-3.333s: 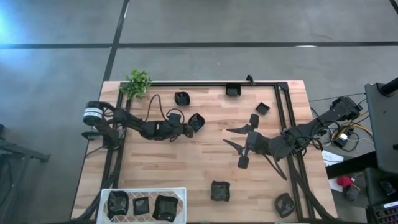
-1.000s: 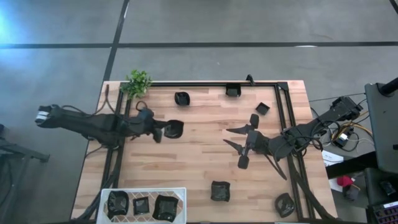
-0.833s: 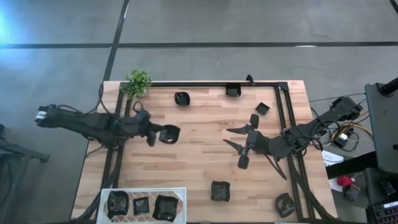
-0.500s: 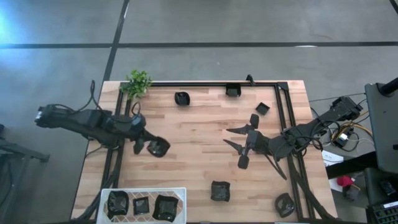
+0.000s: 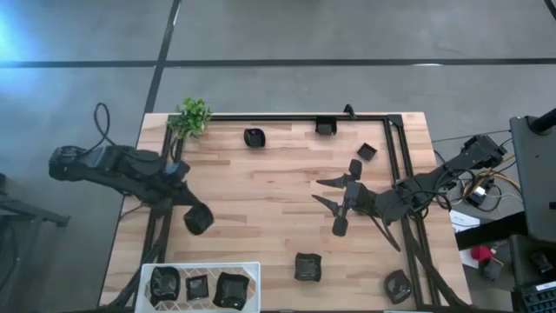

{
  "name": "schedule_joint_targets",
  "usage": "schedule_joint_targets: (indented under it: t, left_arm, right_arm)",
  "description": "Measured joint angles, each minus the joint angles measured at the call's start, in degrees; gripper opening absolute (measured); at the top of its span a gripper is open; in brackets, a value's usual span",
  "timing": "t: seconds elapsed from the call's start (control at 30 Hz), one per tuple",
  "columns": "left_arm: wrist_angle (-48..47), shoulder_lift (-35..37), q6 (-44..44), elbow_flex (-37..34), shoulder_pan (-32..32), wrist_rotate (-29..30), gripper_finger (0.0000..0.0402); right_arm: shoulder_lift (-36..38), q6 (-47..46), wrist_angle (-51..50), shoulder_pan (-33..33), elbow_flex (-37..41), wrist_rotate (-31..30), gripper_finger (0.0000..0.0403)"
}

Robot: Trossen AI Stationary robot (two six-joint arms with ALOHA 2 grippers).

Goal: Pick & Place Mini shaped plates
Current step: Stack the black leaf shaped plate on top of the other black leaf shaped plate on the shelf

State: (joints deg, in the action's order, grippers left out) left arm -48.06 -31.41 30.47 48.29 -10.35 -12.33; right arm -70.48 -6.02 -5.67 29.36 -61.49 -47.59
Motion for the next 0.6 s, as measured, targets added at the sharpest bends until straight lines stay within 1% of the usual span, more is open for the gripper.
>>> schedule_joint_targets:
  t: [0.13,0.3,0.4,0.6]
  left_arm:
    - [-2.27,0.1,0.07,0.17,-0.06,-5.07,0.0]
    - [-4.42,0.08,0.14,0.22,-0.88,-8.38,0.0]
    - [-4.48,0.06,0.12,0.22,-1.79,-9.58,0.0]
    - [-4.96,-0.79,0.0,0.22,-4.46,-10.16,0.0]
  right_arm:
    - [0.0,0.0,0.0,0.0,0.0,-0.02,0.0178]
    - [0.0,-0.09,0.0,0.0,0.0,0.0,0.0178]
    - [0.0,-1.46,0.02,0.0,0.0,-0.02,0.0178]
    - [0.0,-3.66,-0.02,0.0,0.0,0.0,0.0178]
